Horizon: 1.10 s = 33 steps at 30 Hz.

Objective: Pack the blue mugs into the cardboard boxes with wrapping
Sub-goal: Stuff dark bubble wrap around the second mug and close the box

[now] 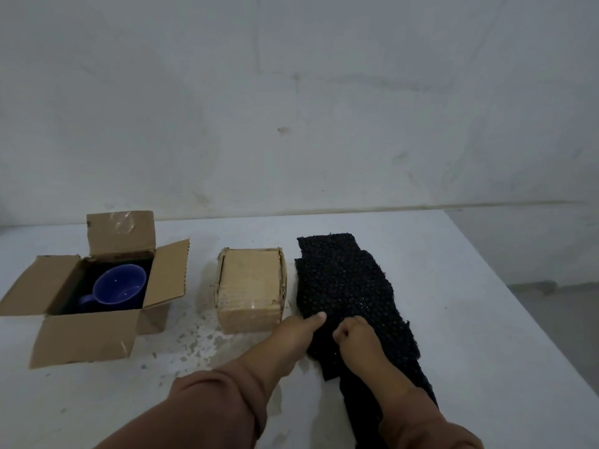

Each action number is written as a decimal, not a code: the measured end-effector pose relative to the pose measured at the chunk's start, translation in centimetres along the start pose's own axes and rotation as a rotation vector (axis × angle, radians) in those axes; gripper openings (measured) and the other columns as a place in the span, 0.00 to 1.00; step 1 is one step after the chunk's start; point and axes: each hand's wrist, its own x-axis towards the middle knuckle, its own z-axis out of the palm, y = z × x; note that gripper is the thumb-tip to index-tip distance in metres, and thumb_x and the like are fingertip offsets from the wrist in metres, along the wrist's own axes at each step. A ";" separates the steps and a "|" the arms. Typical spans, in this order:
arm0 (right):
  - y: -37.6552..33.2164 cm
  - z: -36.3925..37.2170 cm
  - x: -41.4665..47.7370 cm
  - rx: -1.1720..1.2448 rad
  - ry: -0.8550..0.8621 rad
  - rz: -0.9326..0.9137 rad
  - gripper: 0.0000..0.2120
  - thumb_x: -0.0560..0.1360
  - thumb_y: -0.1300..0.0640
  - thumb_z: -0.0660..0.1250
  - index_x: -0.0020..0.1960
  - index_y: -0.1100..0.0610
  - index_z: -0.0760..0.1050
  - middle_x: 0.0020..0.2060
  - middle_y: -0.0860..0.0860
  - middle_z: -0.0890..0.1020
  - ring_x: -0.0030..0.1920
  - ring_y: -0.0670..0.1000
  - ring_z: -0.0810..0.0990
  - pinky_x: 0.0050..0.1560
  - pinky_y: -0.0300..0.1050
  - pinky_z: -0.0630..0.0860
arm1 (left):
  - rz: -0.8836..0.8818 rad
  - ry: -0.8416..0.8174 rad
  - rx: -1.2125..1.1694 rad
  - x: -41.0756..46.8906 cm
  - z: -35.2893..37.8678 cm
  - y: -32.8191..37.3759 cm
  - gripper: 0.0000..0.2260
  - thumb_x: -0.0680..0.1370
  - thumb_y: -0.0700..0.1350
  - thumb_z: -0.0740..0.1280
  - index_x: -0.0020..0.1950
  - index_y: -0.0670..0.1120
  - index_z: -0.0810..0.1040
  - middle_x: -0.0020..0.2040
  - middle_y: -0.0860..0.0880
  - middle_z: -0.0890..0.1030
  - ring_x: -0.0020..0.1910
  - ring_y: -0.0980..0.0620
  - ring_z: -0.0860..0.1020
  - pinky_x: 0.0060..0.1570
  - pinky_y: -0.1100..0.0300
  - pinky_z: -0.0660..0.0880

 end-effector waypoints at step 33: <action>-5.9 -3.9 -2.3 0.722 0.240 -0.252 0.09 0.67 0.59 0.58 0.31 0.62 0.73 0.38 0.53 0.78 0.37 0.40 0.75 0.40 0.27 0.70 | 0.302 -0.194 -0.483 -3.3 -2.9 4.2 0.10 0.73 0.46 0.68 0.49 0.41 0.78 0.47 0.41 0.81 0.46 0.43 0.80 0.51 0.51 0.76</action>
